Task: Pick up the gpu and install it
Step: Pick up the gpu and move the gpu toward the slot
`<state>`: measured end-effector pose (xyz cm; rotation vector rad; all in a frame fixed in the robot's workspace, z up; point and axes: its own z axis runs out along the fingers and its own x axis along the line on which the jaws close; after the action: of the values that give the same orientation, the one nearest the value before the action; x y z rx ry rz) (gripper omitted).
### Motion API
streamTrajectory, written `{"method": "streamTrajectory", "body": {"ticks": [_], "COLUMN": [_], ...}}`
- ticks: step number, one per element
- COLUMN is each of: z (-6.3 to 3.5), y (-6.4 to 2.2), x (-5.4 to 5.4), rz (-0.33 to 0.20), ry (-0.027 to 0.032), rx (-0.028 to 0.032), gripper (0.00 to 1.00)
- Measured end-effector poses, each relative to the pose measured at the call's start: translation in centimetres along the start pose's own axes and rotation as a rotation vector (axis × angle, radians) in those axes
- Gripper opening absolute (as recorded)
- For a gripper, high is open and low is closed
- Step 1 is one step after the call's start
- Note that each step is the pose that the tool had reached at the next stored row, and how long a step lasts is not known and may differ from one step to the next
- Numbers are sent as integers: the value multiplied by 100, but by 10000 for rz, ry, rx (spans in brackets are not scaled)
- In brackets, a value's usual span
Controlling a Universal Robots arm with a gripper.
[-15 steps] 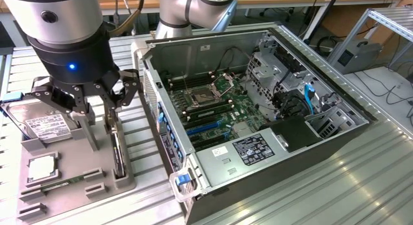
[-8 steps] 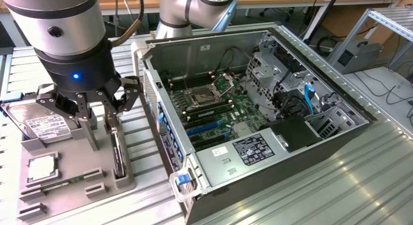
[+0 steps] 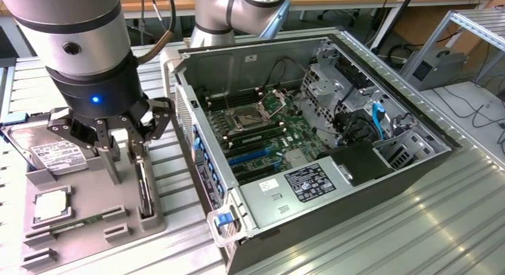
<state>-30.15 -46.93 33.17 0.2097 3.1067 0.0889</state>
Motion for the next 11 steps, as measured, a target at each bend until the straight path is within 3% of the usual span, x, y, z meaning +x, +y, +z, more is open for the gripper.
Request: {"method": "streamTrajectory", "body": {"ticks": [11], "z": [195], "y": [-7], "x": [5], "rz": [0], "ry": [-1], "rx": [-1], "gripper": [42]}}
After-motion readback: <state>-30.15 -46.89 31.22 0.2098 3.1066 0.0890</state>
